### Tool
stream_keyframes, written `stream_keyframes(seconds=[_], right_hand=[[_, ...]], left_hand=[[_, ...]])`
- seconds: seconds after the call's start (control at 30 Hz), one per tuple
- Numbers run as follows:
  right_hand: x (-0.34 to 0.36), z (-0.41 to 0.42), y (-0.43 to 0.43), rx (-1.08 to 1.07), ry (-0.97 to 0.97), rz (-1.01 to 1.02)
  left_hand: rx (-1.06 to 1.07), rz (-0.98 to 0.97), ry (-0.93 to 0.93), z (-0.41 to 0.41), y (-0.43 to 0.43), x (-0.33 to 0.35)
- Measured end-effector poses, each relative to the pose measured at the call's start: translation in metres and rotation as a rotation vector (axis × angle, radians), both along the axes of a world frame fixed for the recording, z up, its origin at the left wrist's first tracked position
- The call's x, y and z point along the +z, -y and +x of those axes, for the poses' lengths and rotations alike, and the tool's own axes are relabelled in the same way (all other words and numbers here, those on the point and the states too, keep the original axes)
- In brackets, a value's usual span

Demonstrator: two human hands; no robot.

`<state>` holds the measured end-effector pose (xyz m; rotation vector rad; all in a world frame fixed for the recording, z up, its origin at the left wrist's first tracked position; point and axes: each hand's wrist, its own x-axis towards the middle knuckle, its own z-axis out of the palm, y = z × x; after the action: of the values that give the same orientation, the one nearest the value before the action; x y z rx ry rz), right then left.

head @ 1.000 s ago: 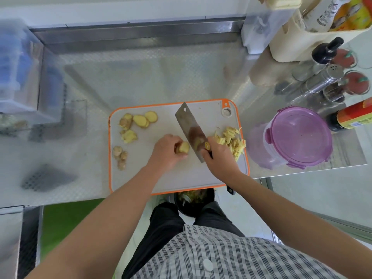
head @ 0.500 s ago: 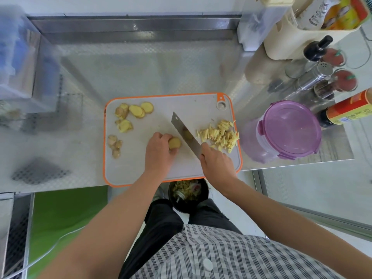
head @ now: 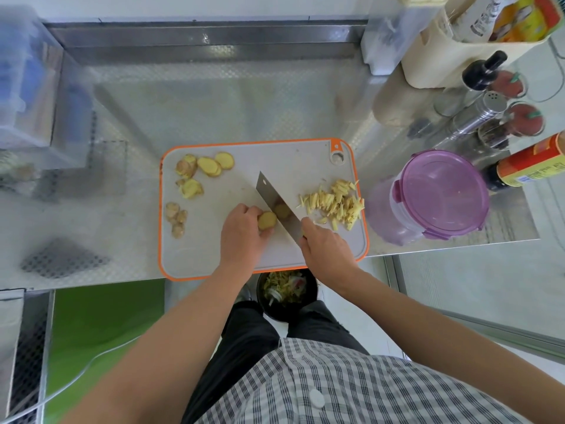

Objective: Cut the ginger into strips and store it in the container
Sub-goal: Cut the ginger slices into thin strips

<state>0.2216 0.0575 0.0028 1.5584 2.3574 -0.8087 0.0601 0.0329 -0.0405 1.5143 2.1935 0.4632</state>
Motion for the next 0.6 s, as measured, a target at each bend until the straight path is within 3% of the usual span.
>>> stream_keyframes(seconds=[0.2,0.6], right_hand=[[0.0068,0.0004,-0.0053,0.009,-0.04,0.053],[0.0067,-0.0015,-0.0082,0.121,0.051,0.034]], left_hand=[[-0.129,0.152,-0.099,0.0014,0.0076,-0.0019],[-0.195,0.108,-0.063,0.0005,0.0045,-0.0051]])
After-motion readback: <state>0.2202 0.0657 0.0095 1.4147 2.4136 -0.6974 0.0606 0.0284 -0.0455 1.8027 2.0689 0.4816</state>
